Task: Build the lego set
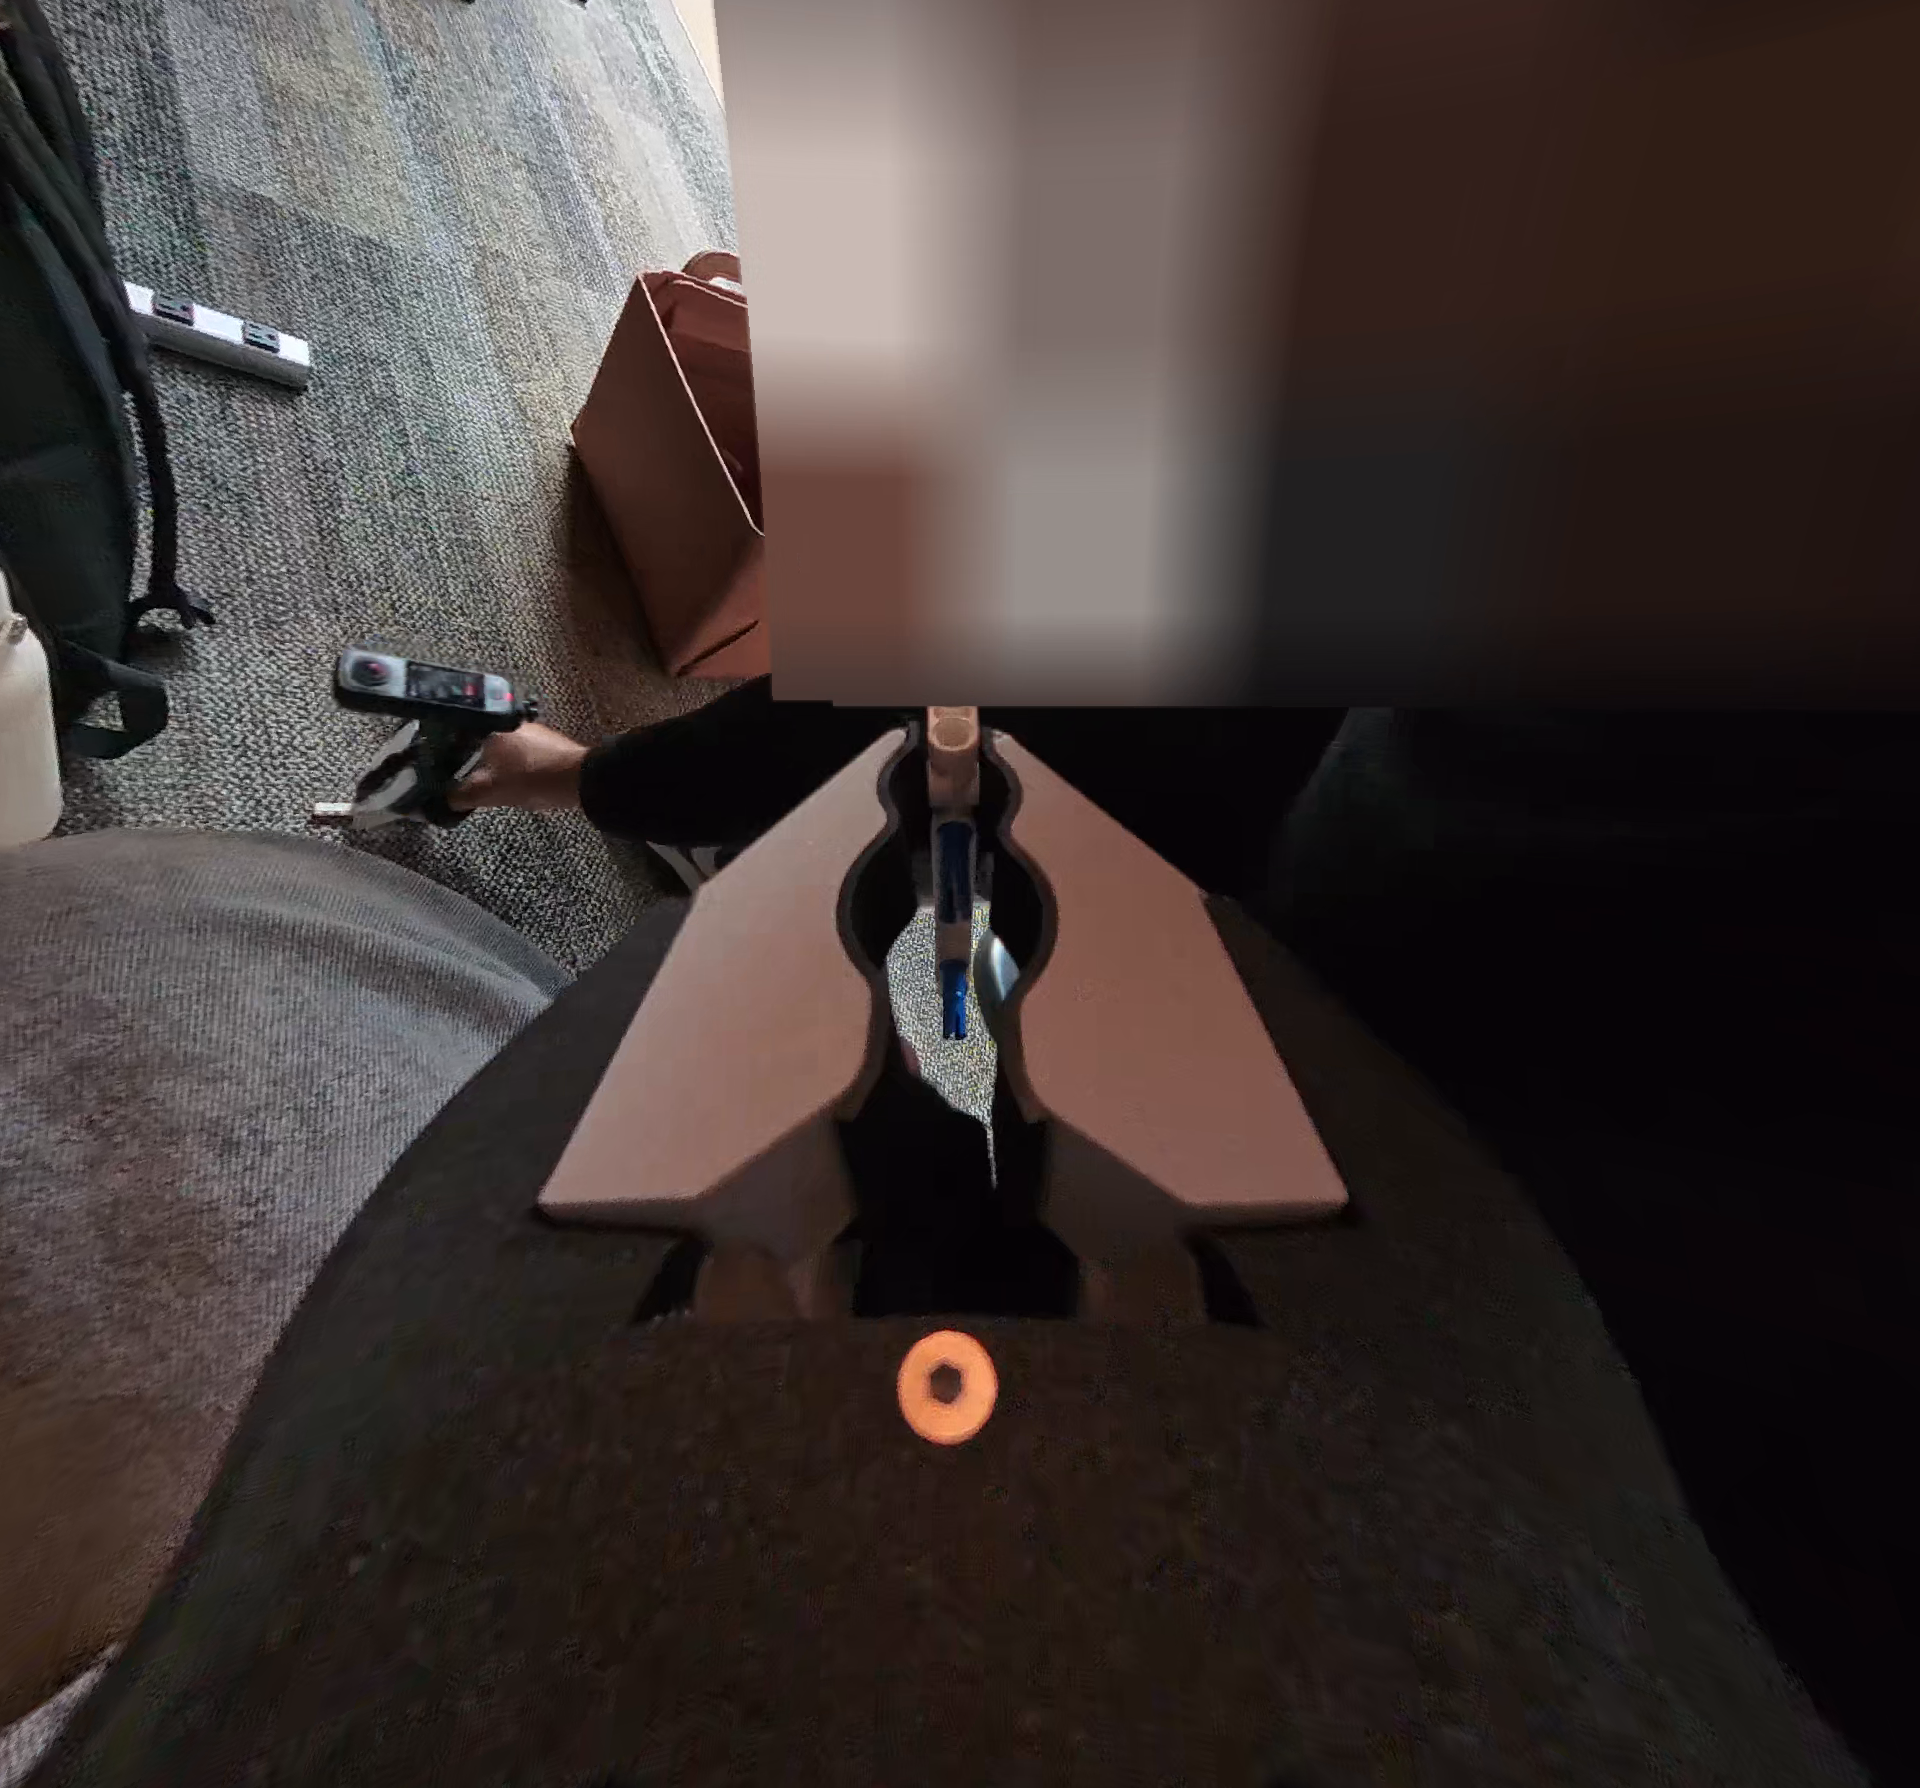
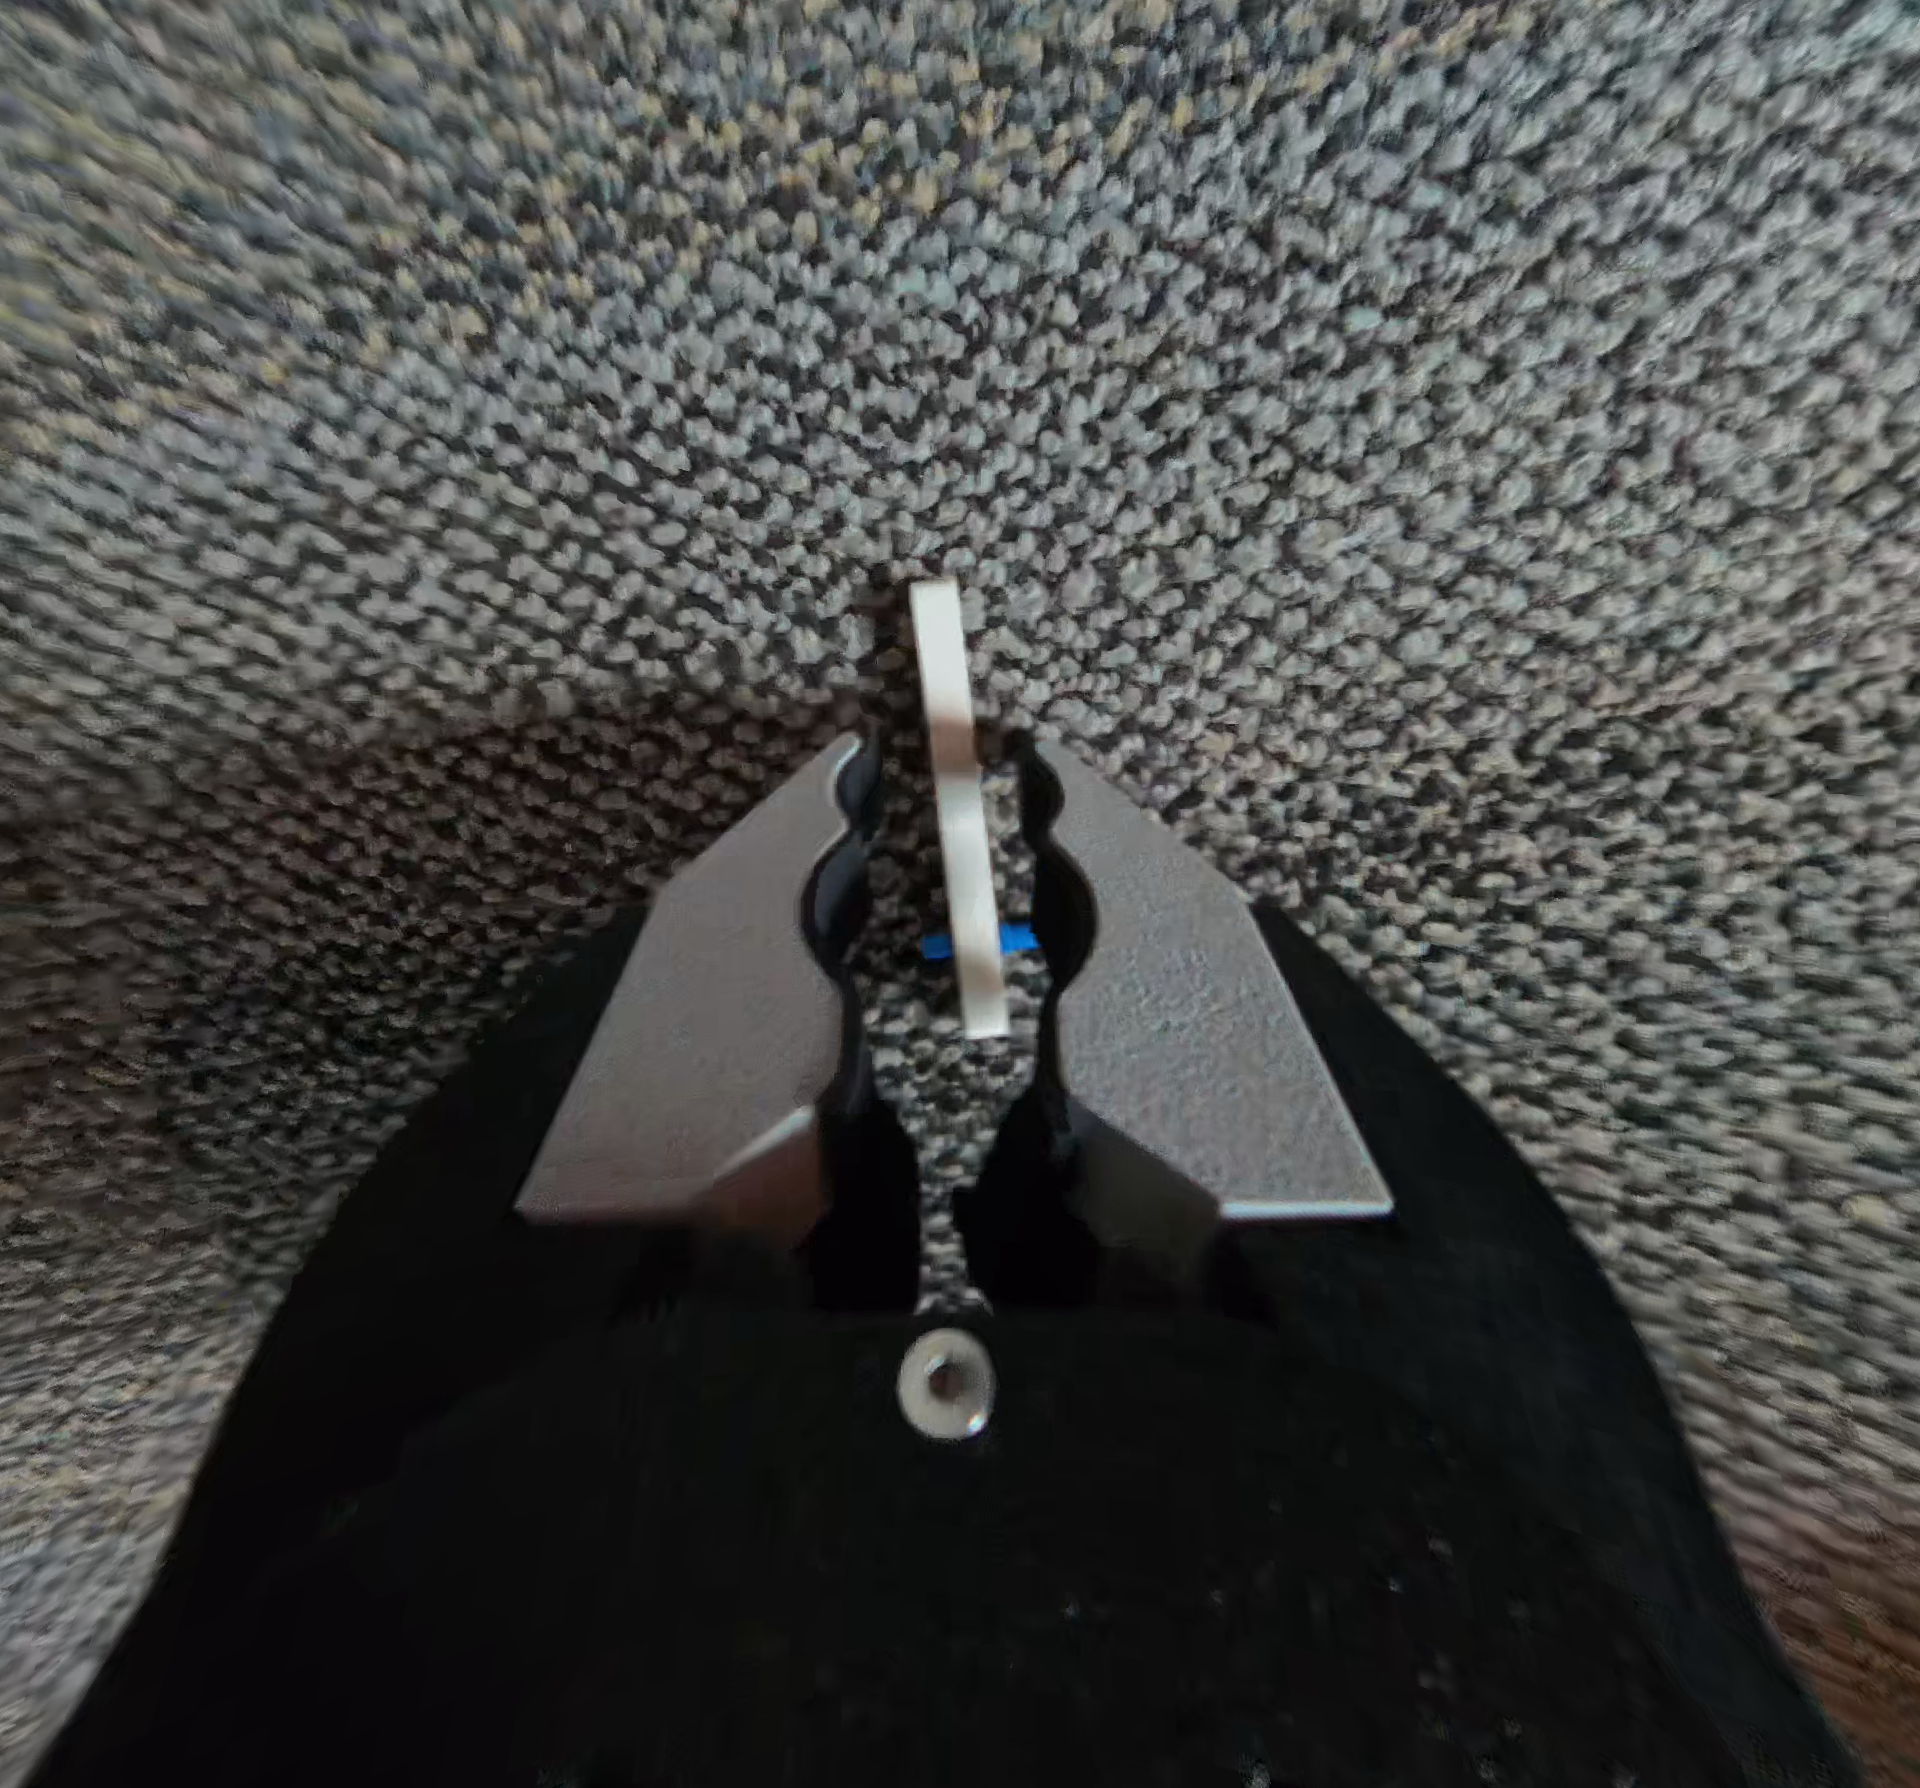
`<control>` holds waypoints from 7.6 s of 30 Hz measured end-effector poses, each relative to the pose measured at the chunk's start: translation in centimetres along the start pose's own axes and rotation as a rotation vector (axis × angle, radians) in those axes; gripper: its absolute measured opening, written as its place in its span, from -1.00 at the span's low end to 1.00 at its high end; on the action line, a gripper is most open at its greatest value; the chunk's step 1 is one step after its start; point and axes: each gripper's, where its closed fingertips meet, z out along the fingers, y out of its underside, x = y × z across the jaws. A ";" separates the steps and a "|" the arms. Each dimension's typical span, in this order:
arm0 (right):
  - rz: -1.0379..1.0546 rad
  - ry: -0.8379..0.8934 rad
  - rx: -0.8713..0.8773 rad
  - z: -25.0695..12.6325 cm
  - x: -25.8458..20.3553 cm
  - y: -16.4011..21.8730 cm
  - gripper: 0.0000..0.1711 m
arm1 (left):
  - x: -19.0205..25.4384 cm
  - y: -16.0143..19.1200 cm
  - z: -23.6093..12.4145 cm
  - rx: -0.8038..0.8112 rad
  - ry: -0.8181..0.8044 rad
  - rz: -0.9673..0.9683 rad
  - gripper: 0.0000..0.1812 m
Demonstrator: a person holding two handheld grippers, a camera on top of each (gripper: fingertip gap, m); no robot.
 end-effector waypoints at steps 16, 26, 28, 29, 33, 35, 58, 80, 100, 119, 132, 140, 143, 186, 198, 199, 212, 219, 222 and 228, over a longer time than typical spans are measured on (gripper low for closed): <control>-0.422 -0.338 0.261 -25.5 -21.1 -3.2 -0.93 | -0.3 -8.9 3.0 0.189 -0.040 -0.098 -0.96; -0.439 -0.202 0.604 -60.1 -29.6 -7.3 -0.93 | -5.1 -9.1 3.3 0.398 -0.155 -0.445 -0.95; -0.369 -0.144 0.681 -65.0 -29.4 -8.5 -0.93 | -4.8 -8.0 3.8 0.397 -0.124 -0.544 -0.94; -0.328 -0.109 0.718 -67.3 -29.2 -9.0 -0.92 | -4.3 -7.2 4.4 0.364 -0.101 -0.571 -0.94; -0.130 0.061 0.893 -75.7 -27.8 -9.8 -0.92 | 1.0 -3.9 8.6 0.143 0.038 -0.517 -0.95; -0.031 0.188 0.959 -78.3 -26.9 -8.7 -0.92 | 5.4 -3.3 11.0 0.026 0.142 -0.353 -0.95; -0.016 0.570 1.035 -86.4 -2.3 -11.1 -0.93 | 13.6 -22.9 33.0 0.003 0.482 0.322 -0.96; 0.080 0.547 1.007 -84.8 -1.6 -9.9 -0.93 | 13.4 -21.1 34.8 -0.094 0.365 0.376 -0.95; -0.040 0.734 0.927 -84.7 -2.0 -10.4 -0.93 | 13.7 -21.3 34.7 -0.049 0.352 0.298 -0.96; 0.024 -0.130 0.904 -83.8 -6.9 -9.0 -0.84 | 15.1 -21.7 32.7 -0.111 0.666 0.186 -0.96; 0.181 -0.276 1.126 -87.4 -7.2 -10.7 -0.93 | 16.6 -20.4 32.6 -0.147 0.718 0.233 -0.79; 0.142 -0.322 1.080 -86.9 -8.3 -10.1 -0.87 | 17.5 -20.1 31.9 -0.161 0.800 0.207 -0.96; 0.123 -0.333 1.065 -86.6 -8.5 -9.8 -0.92 | 17.5 -20.2 31.8 -0.158 0.811 0.194 -0.96; 0.149 -0.360 1.025 -86.7 -7.6 -9.2 -0.88 | 17.0 -19.9 32.4 -0.194 0.776 0.213 -0.96; 0.197 -0.402 1.074 -87.3 -7.5 -9.8 -0.93 | 17.1 -19.3 32.6 -0.228 0.760 0.238 -0.95; 0.205 -0.415 1.068 -87.3 -7.5 -9.7 -0.93 | 17.1 -19.2 32.6 -0.229 0.758 0.242 -0.95; 0.200 -0.362 1.074 -86.8 -7.2 -10.0 -0.93 | 16.7 -19.4 33.0 -0.215 0.712 0.243 -0.93; 0.247 -0.375 1.083 -86.6 -6.7 -9.9 -0.93 | 15.5 -22.4 32.5 -0.053 0.681 0.209 -0.87; 0.244 -0.396 1.041 -85.8 -7.2 -9.9 -0.93 | 15.7 -22.9 32.3 -0.012 0.709 0.180 -0.90; 0.259 -0.408 1.092 -86.4 -6.8 -10.2 -0.78 | 16.0 -22.3 32.1 -0.059 0.751 0.168 -0.96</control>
